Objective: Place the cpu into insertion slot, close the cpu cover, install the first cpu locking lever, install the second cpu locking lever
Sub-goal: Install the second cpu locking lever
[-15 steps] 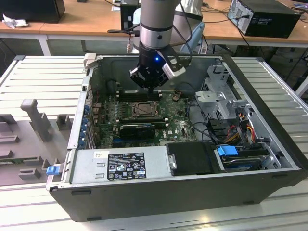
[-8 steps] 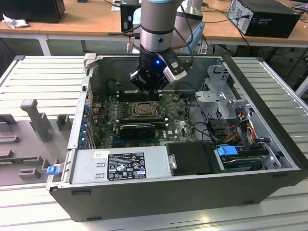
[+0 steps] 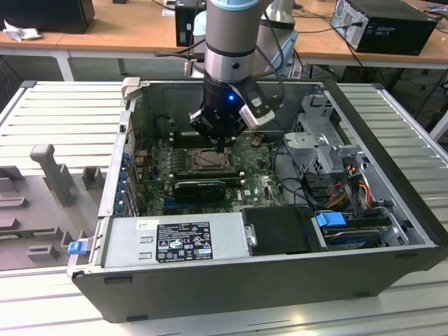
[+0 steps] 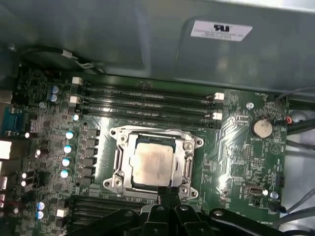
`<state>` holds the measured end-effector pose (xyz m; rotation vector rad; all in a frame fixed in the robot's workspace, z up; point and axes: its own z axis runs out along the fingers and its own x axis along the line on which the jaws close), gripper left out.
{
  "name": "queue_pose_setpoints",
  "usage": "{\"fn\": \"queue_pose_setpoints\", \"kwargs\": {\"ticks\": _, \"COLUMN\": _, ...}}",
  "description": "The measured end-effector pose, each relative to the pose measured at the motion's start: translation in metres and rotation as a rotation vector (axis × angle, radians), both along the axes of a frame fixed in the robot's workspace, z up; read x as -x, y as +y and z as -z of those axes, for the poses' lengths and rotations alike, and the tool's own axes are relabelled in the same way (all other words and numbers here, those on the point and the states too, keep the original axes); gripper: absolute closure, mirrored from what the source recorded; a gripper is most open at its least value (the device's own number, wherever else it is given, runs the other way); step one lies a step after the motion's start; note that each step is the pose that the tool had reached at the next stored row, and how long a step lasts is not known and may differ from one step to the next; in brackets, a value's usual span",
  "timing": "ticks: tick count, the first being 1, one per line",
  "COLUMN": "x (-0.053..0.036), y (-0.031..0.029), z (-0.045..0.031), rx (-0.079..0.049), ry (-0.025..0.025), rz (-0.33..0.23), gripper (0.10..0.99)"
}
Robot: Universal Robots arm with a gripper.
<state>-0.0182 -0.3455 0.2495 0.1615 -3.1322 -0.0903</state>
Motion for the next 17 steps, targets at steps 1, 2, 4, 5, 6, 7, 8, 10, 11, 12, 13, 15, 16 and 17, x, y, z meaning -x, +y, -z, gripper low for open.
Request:
{"fn": "queue_pose_setpoints", "kwargs": {"ticks": 1, "x": 0.0000, "y": -0.0014, "z": 0.0000, "rx": -0.003, "ry": 0.0040, "rz": 0.000, "gripper": 0.980}}
{"fn": "queue_pose_setpoints", "kwargs": {"ticks": 2, "x": 0.0000, "y": -0.0024, "z": 0.0001, "rx": -0.006, "ry": 0.0062, "rz": 0.000, "gripper": 0.980}}
{"fn": "queue_pose_setpoints", "kwargs": {"ticks": 4, "x": 0.0001, "y": -0.0071, "z": 0.0006, "rx": -0.010, "ry": 0.0079, "rz": 0.000, "gripper": 0.980}}
{"fn": "queue_pose_setpoints", "kwargs": {"ticks": 5, "x": 0.0016, "y": -0.0097, "z": 0.0014, "rx": -0.012, "ry": 0.0082, "rz": 0.000, "gripper": 0.980}}
{"fn": "queue_pose_setpoints", "kwargs": {"ticks": 6, "x": 0.0035, "y": -0.0107, "z": 0.0020, "rx": -0.013, "ry": 0.0082, "rz": 0.000, "gripper": 0.980}}
{"fn": "queue_pose_setpoints", "kwargs": {"ticks": 7, "x": 0.0057, "y": -0.0115, "z": 0.0028, "rx": -0.014, "ry": 0.0083, "rz": 0.000, "gripper": 0.980}}
{"fn": "queue_pose_setpoints", "kwargs": {"ticks": 8, "x": 0.0079, "y": -0.0127, "z": 0.0034, "rx": -0.015, "ry": 0.0086, "rz": 0.000, "gripper": 0.980}}
{"fn": "queue_pose_setpoints", "kwargs": {"ticks": 10, "x": 0.0126, "y": -0.0172, "z": 0.0050, "rx": -0.015, "ry": 0.0102, "rz": 0.000, "gripper": 0.980}}
{"fn": "queue_pose_setpoints", "kwargs": {"ticks": 11, "x": 0.0143, "y": -0.0185, "z": 0.0054, "rx": -0.016, "ry": 0.0109, "rz": 0.000, "gripper": 0.980}}
{"fn": "queue_pose_setpoints", "kwargs": {"ticks": 12, "x": 0.0161, "y": -0.0199, "z": 0.0059, "rx": -0.016, "ry": 0.0116, "rz": 0.000, "gripper": 0.980}}
{"fn": "queue_pose_setpoints", "kwargs": {"ticks": 13, "x": 0.0179, "y": -0.0210, "z": 0.0064, "rx": -0.017, "ry": 0.0123, "rz": 0.000, "gripper": 0.980}}
{"fn": "queue_pose_setpoints", "kwargs": {"ticks": 15, "x": 0.0214, "y": -0.0232, "z": 0.0071, "rx": -0.018, "ry": 0.0136, "rz": 0.000, "gripper": 0.980}}
{"fn": "queue_pose_setpoints", "kwargs": {"ticks": 16, "x": 0.0257, "y": -0.0246, "z": 0.0076, "rx": -0.021, "ry": 0.0138, "rz": 0.000, "gripper": 0.980}}
{"fn": "queue_pose_setpoints", "kwargs": {"ticks": 17, "x": 0.0290, "y": -0.0258, "z": 0.0082, "rx": -0.024, "ry": 0.0142, "rz": 0.000, "gripper": 0.980}}
